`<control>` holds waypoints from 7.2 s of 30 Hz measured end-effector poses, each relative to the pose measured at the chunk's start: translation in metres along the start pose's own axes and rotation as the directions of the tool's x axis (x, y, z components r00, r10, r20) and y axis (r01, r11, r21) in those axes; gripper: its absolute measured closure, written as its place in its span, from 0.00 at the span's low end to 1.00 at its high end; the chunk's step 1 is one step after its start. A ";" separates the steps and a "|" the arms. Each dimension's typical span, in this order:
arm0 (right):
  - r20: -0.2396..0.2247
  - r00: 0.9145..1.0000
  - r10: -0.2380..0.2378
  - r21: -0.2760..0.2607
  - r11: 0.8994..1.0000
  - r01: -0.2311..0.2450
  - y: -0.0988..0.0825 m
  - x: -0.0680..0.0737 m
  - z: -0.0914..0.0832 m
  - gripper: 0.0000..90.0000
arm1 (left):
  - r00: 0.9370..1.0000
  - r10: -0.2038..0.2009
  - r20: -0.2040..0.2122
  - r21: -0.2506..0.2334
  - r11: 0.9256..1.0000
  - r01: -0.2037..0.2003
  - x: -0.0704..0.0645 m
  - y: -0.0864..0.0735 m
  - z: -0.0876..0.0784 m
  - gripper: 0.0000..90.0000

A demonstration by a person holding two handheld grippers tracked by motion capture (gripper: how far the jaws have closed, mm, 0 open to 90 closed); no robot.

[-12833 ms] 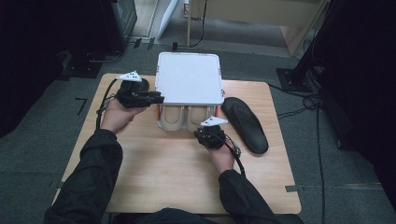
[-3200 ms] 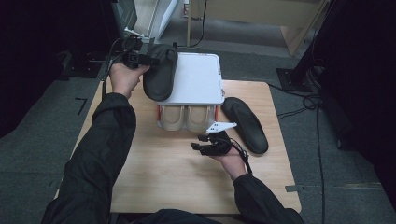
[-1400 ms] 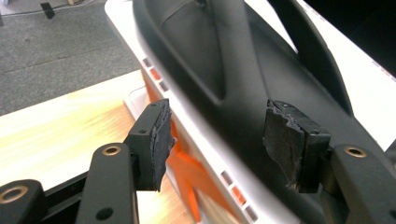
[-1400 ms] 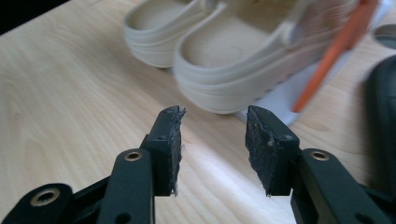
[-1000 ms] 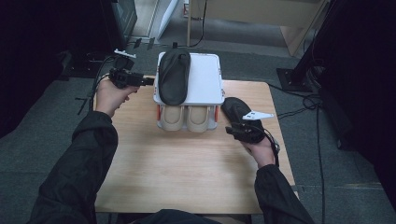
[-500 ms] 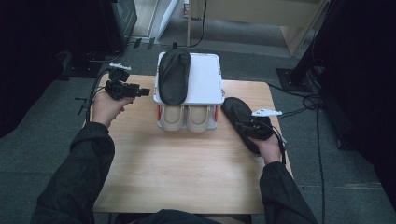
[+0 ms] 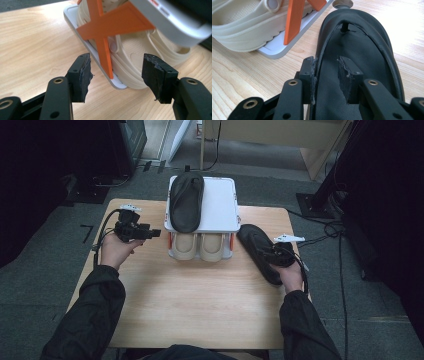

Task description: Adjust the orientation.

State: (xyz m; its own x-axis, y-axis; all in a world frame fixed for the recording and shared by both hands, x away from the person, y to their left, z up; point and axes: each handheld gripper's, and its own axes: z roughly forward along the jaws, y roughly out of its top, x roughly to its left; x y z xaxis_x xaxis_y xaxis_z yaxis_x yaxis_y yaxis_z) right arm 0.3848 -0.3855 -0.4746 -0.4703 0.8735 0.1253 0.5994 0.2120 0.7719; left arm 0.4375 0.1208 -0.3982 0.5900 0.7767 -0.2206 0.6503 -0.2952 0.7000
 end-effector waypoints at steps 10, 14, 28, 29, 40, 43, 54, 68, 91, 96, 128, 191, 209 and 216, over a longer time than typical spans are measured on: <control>0.030 1.000 0.008 -0.012 1.000 -0.008 0.003 -0.005 -0.005 0.77 | 1.000 -0.007 0.004 -0.022 1.000 0.007 -0.004 -0.022 -0.002 0.45; 0.050 0.999 0.000 0.031 1.000 -0.001 -0.001 -0.007 -0.001 0.78 | 1.000 -0.004 0.018 -0.047 0.999 0.005 -0.005 -0.025 -0.003 0.45; 0.063 0.998 -0.015 0.086 0.996 0.010 -0.010 -0.001 -0.002 0.77 | 1.000 0.005 0.007 -0.037 0.999 -0.005 -0.004 -0.034 0.000 0.45; 0.065 0.998 -0.024 0.086 0.996 0.018 -0.010 -0.001 -0.002 0.77 | 1.000 0.004 0.014 -0.039 0.999 -0.004 -0.003 -0.034 0.000 0.45; 0.014 1.000 -0.019 0.089 0.996 0.018 -0.011 0.012 0.002 0.76 | 1.000 -0.009 0.025 -0.048 0.999 0.010 0.003 -0.035 0.000 0.45; 0.002 1.000 -0.014 0.090 0.996 0.013 -0.008 0.017 0.005 0.76 | 1.000 -0.005 0.023 -0.047 0.999 0.006 0.002 -0.035 0.001 0.45; -0.031 0.999 -0.031 0.085 0.996 0.033 -0.004 0.028 0.015 0.75 | 1.000 0.000 0.027 -0.042 0.999 0.001 0.002 -0.035 0.002 0.45; 0.004 1.000 0.017 0.015 1.000 -0.017 0.006 -0.002 -0.004 0.68 | 0.999 0.002 0.038 -0.048 0.999 0.000 0.001 -0.037 0.001 0.45; 0.038 0.995 0.091 0.015 0.996 -0.091 0.000 -0.034 0.012 0.62 | 1.000 -0.020 0.024 -0.042 0.999 0.021 0.004 -0.051 -0.008 0.45; 0.042 0.996 0.075 0.042 0.996 -0.077 0.000 -0.028 0.016 0.70 | 1.000 -0.015 0.026 -0.033 0.999 0.016 0.003 -0.051 -0.006 0.45; 0.128 0.977 0.170 0.071 0.981 -0.179 0.015 -0.019 0.004 0.79 | 1.000 -0.010 0.028 -0.034 0.999 0.011 0.002 -0.051 -0.004 0.45; 0.125 0.982 0.140 0.064 0.987 -0.148 0.185 0.009 -0.054 0.79 | 0.997 -0.002 0.079 -0.051 0.999 0.006 -0.003 -0.049 0.002 0.46; 0.090 0.990 0.105 0.085 0.990 -0.113 0.236 0.051 -0.005 0.79 | 0.996 0.009 0.092 -0.064 0.998 -0.003 -0.002 -0.049 -0.001 0.46; 0.098 0.989 0.108 0.100 0.988 -0.118 0.248 0.056 0.013 0.79 | 0.995 0.004 0.097 -0.074 0.997 0.004 -0.001 -0.049 -0.003 0.46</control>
State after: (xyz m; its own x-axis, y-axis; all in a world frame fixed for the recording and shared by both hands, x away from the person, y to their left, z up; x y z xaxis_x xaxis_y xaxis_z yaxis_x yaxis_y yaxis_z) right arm 0.5159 -0.2779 -0.2842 -0.3373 0.9299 0.1464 0.7122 0.1503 0.6857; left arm 0.4040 0.1360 -0.4304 0.6360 0.7179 -0.2829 0.6153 -0.2505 0.7475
